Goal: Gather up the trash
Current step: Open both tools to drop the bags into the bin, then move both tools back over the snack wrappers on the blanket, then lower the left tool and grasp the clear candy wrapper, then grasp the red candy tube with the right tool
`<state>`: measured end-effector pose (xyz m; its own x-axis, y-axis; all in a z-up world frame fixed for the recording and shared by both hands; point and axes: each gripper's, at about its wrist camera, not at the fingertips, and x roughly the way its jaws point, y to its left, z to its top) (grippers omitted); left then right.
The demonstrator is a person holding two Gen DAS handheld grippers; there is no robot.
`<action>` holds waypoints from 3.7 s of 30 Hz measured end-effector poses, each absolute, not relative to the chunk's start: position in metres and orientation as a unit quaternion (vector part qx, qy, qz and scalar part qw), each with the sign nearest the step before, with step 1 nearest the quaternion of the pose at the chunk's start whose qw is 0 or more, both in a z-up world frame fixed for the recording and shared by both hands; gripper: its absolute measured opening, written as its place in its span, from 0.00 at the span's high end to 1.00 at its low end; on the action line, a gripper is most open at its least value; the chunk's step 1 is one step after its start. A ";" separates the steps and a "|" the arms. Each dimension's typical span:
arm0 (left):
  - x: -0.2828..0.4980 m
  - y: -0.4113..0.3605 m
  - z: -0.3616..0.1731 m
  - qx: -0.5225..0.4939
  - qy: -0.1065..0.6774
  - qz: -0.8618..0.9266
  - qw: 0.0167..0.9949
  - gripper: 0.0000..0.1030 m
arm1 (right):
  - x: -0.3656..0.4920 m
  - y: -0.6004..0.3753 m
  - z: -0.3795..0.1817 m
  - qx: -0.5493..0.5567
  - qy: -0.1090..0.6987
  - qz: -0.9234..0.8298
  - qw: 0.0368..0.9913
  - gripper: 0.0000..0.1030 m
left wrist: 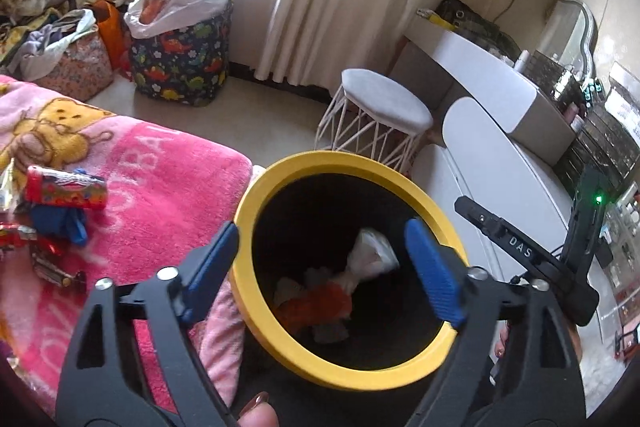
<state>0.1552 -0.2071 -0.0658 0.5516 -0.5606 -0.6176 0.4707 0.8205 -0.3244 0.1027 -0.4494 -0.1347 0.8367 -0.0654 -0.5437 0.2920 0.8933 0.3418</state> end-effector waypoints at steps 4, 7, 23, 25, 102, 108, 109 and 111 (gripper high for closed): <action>0.153 -0.200 -0.060 -0.060 0.359 -0.282 0.888 0.11 | 0.101 -0.441 -0.128 0.212 0.262 -0.078 0.938 0.46; 0.152 -0.195 -0.055 -0.059 0.350 -0.273 0.894 0.11 | 0.102 -0.433 -0.124 0.210 0.260 -0.062 0.940 0.43; 0.149 -0.152 -0.033 -0.066 0.309 -0.222 0.923 0.11 | 0.113 -0.386 -0.101 0.179 0.253 0.024 0.950 0.34; 0.149 -0.146 -0.032 -0.067 0.304 -0.215 0.926 0.11 | 0.115 -0.380 -0.098 0.174 0.254 0.035 0.951 0.34; 0.112 0.030 -0.135 -0.155 0.442 -0.051 0.882 0.59 | 0.250 -0.128 -0.123 -0.122 0.336 0.256 0.898 0.31; 0.119 0.030 -0.138 -0.157 0.447 -0.059 0.879 0.84 | 0.268 -0.111 -0.138 -0.157 0.342 0.263 0.888 0.31; 0.121 0.029 -0.138 -0.158 0.446 -0.060 0.879 0.84 | 0.271 -0.108 -0.140 -0.164 0.343 0.263 0.887 0.31; 0.124 0.028 -0.137 -0.158 0.444 -0.066 0.879 0.84 | 0.276 -0.103 -0.143 -0.174 0.343 0.264 0.885 0.31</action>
